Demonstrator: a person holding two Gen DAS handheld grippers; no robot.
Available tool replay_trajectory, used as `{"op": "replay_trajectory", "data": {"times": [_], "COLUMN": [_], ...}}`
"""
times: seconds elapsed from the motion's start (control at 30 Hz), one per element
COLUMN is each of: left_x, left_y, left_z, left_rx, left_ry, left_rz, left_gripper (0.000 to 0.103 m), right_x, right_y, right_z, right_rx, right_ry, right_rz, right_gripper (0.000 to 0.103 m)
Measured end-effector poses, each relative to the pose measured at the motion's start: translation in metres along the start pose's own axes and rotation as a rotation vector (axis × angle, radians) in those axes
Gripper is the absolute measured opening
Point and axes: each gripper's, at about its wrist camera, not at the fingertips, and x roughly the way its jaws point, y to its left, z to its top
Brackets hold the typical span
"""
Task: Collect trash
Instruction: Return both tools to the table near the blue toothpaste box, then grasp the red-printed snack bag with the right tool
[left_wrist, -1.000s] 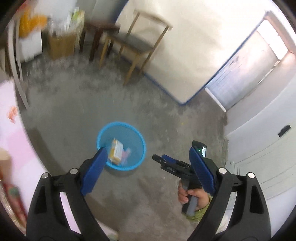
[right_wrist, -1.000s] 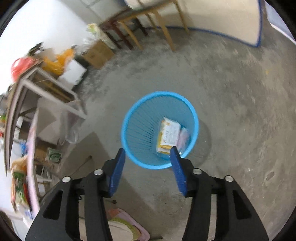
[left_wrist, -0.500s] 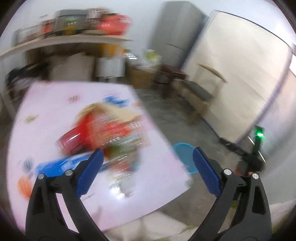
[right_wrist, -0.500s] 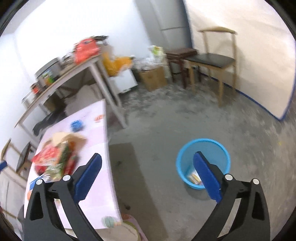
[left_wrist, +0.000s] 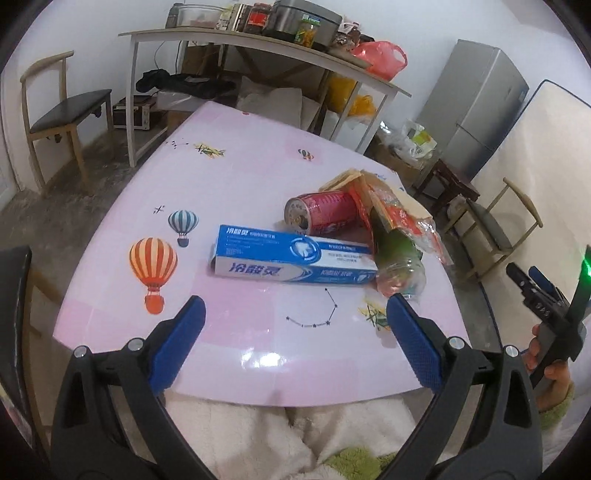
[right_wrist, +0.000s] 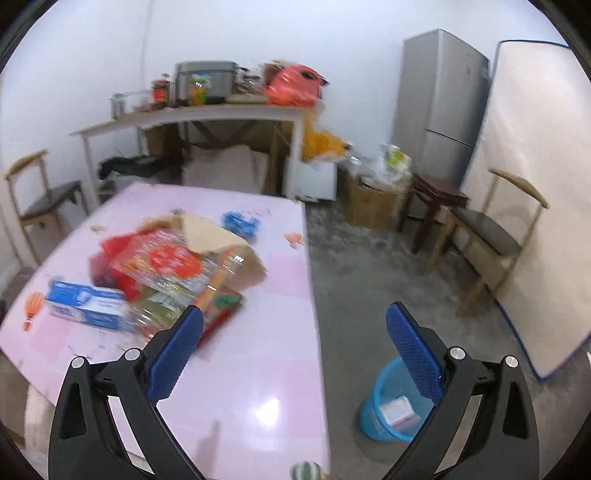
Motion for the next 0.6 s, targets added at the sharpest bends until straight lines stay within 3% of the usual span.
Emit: {"op": "replay_trajectory", "data": {"times": [0.07, 0.2, 0.3, 0.37, 0.5, 0.6], "left_x": [0.007, 0.023, 0.039, 0.049, 0.069, 0.08], "left_y": [-0.004, -0.012, -0.025, -0.034, -0.044, -0.044], "left_z": [-0.001, 0.004, 0.005, 0.004, -0.001, -0.003], "left_rx": [0.007, 0.038, 0.082, 0.116, 0.172, 0.197], "left_ry": [-0.018, -0.042, -0.049, -0.054, -0.043, -0.037], "left_rz": [-0.034, -0.16, -0.218, -0.204, -0.188, -0.186], "left_gripper": [0.095, 0.095, 0.094, 0.094, 0.094, 0.094], "right_x": [-0.002, 0.012, 0.027, 0.035, 0.053, 0.073], "right_y": [-0.006, 0.003, 0.031, 0.052, 0.086, 0.105], "right_z": [0.006, 0.013, 0.016, 0.013, 0.011, 0.013], "right_rx": [0.064, 0.116, 0.034, -0.038, -0.159, -0.212], "right_ry": [-0.03, 0.017, 0.062, 0.082, 0.115, 0.172], "right_rz": [0.112, 0.192, 0.241, 0.279, 0.306, 0.315], "right_gripper": [0.096, 0.096, 0.096, 0.096, 0.082, 0.067]}}
